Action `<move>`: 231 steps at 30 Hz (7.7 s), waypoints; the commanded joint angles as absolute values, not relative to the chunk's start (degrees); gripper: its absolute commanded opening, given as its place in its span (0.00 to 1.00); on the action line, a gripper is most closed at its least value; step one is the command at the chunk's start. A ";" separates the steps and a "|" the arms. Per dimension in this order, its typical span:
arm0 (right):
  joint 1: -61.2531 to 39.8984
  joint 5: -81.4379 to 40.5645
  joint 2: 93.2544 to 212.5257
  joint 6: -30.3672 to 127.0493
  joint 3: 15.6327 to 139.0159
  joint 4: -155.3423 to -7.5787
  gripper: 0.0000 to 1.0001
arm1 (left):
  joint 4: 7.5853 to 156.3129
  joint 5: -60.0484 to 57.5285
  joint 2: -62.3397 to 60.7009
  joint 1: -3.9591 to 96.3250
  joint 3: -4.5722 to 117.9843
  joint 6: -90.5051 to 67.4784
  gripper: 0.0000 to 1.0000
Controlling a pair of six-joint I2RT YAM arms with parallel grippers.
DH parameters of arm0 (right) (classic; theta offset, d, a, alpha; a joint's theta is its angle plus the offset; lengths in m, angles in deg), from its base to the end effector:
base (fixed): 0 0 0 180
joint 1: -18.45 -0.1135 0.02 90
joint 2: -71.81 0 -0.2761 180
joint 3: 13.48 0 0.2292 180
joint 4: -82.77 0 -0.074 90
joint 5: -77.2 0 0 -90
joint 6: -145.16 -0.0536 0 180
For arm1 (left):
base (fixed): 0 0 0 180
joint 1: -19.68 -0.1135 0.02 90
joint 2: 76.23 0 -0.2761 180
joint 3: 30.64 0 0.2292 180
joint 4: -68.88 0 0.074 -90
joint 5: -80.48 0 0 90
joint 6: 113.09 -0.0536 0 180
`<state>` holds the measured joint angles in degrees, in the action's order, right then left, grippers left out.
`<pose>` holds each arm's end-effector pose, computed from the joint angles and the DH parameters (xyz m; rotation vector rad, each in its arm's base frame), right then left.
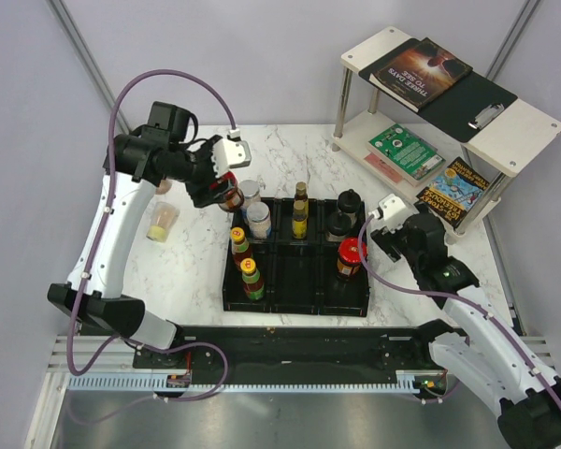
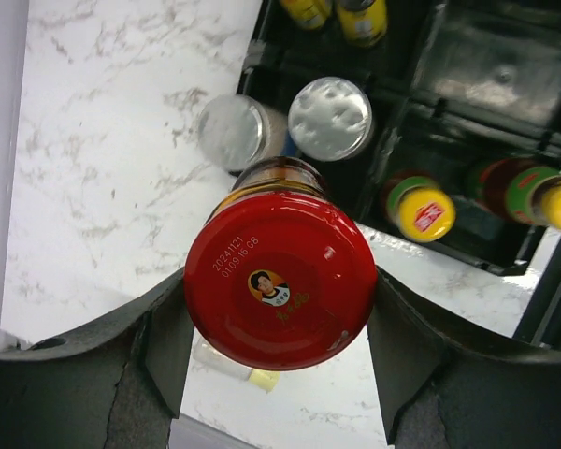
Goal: Organize the condiment bottles
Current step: Place the bottle in the storage box, then pick up the bottle from the center of the board.
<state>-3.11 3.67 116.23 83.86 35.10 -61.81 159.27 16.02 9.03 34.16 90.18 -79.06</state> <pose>0.1531 0.0441 0.2583 -0.7395 1.9807 -0.3782 0.2403 -0.0859 0.4219 1.5302 1.8673 -0.2400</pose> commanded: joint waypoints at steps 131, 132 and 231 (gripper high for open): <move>2.98 9.18 118.65 82.31 35.18 -65.62 0.98 | 107.87 10.09 22.04 86.74 59.52 -55.52 0.06; 2.98 9.18 118.65 82.31 35.26 -65.62 0.98 | 107.96 9.82 22.04 86.74 59.07 -55.61 0.09; 2.89 6.72 120.41 82.31 36.14 -63.69 0.98 | 101.45 6.12 37.68 3.42 77.79 -48.14 0.99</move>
<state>3.18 6.34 119.84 83.21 34.60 -63.14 103.63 4.22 37.16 3.41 76.52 -48.57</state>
